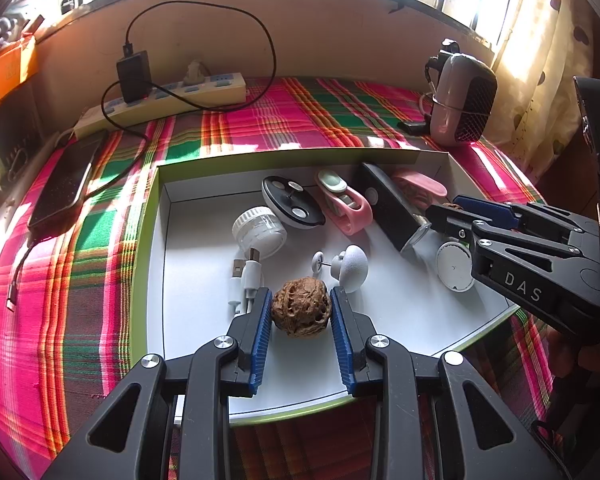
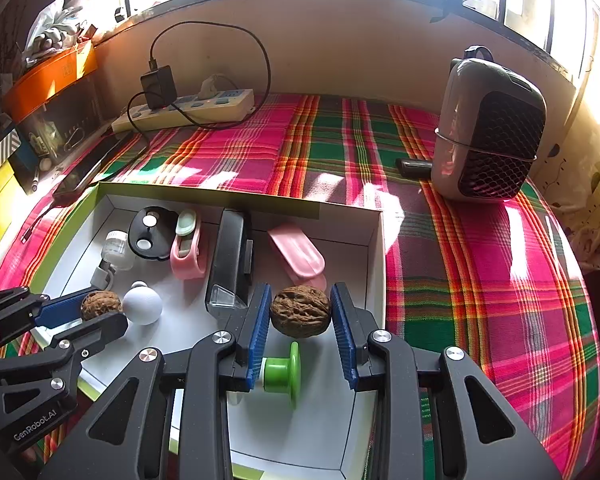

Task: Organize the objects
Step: 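Lower the walnuts into the box and open both tools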

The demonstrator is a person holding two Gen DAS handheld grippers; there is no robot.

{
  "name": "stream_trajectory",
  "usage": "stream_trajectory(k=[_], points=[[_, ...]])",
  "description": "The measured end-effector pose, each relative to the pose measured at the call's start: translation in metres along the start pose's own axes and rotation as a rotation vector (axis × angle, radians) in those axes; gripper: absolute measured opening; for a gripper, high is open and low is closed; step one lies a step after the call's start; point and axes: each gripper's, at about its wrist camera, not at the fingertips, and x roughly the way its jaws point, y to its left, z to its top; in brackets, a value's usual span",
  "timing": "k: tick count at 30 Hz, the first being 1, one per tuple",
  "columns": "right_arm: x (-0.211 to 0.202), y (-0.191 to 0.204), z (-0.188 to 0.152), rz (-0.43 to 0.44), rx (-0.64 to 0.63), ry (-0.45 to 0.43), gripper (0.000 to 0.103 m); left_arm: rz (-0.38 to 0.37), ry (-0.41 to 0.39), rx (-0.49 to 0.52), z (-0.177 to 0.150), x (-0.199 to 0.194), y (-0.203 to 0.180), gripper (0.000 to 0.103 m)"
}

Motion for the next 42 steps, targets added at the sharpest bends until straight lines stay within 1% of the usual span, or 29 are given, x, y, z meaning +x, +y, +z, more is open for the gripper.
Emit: stream_trajectory(k=[16, 18, 22, 27, 39, 42], points=[[0.0, 0.0, 0.0, 0.0, 0.004, -0.001, 0.032, 0.004, 0.0, 0.0, -0.001, 0.0, -0.001, 0.028], [0.0, -0.001, 0.0, 0.001, 0.006, -0.001, 0.033, 0.004, 0.0, 0.0, -0.001, 0.0, -0.001, 0.028], [-0.003, -0.002, 0.0, 0.012, 0.013, -0.007, 0.039, -0.002, -0.004, 0.01, -0.001, -0.003, -0.003, 0.031], [-0.007, 0.001, -0.001, 0.007, 0.014, -0.015, 0.04, -0.004, -0.007, 0.005, -0.001, -0.006, -0.004, 0.031], [-0.031, 0.003, -0.007, 0.007, 0.034, -0.06, 0.04, 0.014, -0.045, -0.006, -0.004, -0.024, -0.007, 0.031], [-0.041, 0.004, -0.011, 0.008, 0.041, -0.076, 0.042, 0.036, -0.063, -0.003, -0.007, -0.032, -0.01, 0.031]])
